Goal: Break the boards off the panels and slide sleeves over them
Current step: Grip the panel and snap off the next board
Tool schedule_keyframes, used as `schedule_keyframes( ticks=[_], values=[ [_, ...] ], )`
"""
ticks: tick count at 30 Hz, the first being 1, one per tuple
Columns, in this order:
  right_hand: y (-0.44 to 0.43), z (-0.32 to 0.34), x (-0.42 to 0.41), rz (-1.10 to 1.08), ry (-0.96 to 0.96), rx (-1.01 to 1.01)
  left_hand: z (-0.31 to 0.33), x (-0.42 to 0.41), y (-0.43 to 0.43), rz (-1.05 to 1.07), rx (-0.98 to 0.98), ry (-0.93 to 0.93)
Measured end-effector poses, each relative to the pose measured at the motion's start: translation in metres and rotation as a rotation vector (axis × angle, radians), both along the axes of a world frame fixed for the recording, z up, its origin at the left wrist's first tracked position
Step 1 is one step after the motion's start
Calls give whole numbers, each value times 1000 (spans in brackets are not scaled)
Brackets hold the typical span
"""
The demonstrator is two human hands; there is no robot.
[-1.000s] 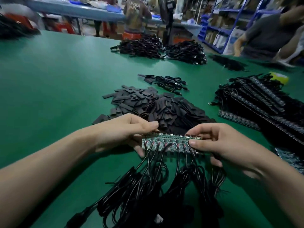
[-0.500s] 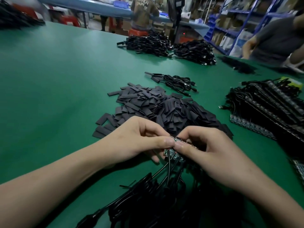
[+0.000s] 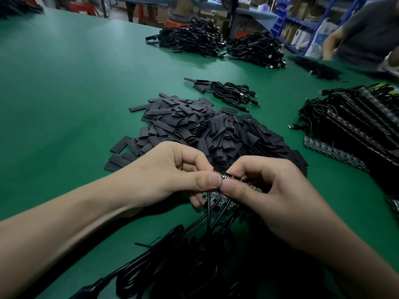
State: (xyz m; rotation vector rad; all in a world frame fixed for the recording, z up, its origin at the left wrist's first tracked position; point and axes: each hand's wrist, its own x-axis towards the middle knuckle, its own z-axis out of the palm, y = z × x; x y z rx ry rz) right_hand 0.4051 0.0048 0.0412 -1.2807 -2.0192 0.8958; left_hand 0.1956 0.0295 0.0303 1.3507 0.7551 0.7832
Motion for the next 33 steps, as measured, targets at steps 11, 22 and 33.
schedule_keyframes(
  ticks=[11, 22, 33],
  values=[
    [0, 1, -1, 95, 178, -70, 0, -1, -2, -60, -17, -53],
    [-2, -2, 2, -105, -82, 75, 10, -6, -1, 10, 131, -139],
    [-20, 5, -8, 302, 696, -100, 64, 19, -11, 126, 642, -72]
  ],
)
